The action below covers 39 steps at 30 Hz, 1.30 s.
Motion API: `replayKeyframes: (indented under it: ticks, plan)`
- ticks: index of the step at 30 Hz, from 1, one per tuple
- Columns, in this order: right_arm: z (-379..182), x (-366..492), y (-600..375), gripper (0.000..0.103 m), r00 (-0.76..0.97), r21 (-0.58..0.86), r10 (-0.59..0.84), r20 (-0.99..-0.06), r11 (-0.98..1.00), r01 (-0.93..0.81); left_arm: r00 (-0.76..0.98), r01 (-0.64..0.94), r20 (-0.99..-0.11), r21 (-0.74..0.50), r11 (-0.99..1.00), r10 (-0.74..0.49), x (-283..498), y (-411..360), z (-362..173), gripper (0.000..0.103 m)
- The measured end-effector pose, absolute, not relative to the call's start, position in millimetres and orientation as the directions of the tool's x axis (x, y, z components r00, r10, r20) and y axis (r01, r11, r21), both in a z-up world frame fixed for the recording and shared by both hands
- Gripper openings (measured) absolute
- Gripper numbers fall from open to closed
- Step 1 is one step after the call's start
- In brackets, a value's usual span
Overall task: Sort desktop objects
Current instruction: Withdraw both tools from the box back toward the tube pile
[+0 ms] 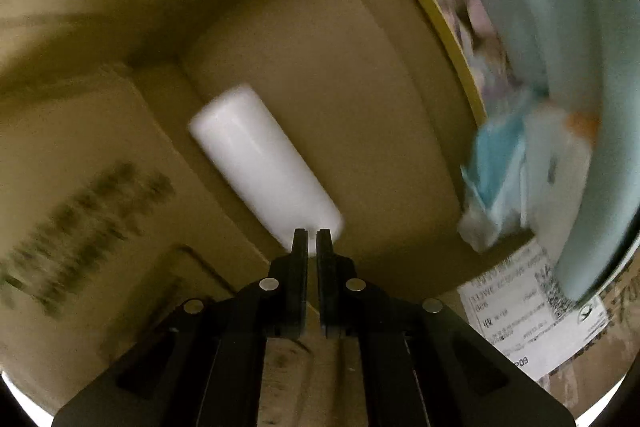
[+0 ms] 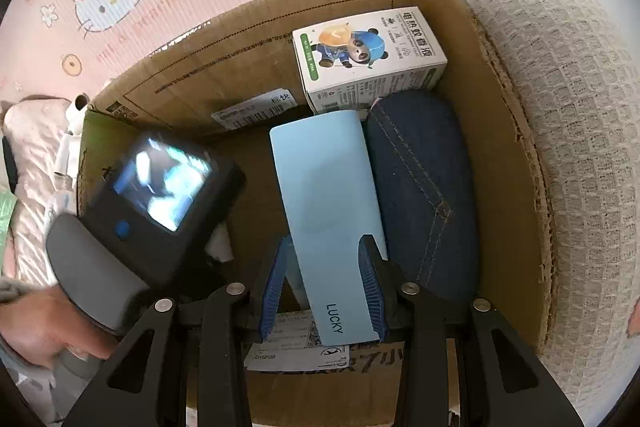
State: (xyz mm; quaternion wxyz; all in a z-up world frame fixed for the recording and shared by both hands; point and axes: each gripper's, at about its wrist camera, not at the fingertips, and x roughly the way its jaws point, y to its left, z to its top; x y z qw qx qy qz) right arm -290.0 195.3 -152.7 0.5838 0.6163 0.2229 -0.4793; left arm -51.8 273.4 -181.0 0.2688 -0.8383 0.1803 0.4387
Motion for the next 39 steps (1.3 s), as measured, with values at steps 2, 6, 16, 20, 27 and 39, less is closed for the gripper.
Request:
replayKeyframes:
  ticks: [2,6,16,20,27,39]
  plan:
    - [-150.7,-288.4,192.6,0.034,0.442,0.505,-0.281,-0.852,-0.219,0.835,0.579,-0.52,-0.814,-0.337,-0.785,-0.034,-59.7,270.9,-177.7,0.006]
    - [-142.0,-280.4,184.8,0.034,0.457,0.515,-0.278,-0.845,-0.194,0.835,0.579,-0.536,-0.814,-0.417,-0.734,0.041,-67.6,264.2,-149.3,0.023]
    - [-149.1,-275.9,166.2,0.034,0.691,0.742,-0.271,-0.67,-0.237,0.627,0.359,-0.623,-0.896,-0.44,-0.647,0.263,-115.5,219.6,-100.9,0.002]
    - [-154.3,-236.0,161.4,0.034,0.723,0.743,-0.183,-0.666,-0.254,0.62,0.276,-0.63,-0.885,-0.462,-0.624,0.376,-131.1,210.7,-85.4,0.002]
    - [-194.0,-184.6,152.1,0.034,0.761,0.722,0.074,-0.644,-0.269,0.637,0.184,-0.65,-0.824,-0.511,-0.563,0.535,-138.6,184.6,-84.2,0.001]
    - [-219.2,-133.9,139.3,0.033,0.707,0.653,0.284,-0.647,-0.272,0.707,0.048,-0.697,-0.734,-0.511,-0.503,0.678,-136.1,190.6,-108.9,0.001]
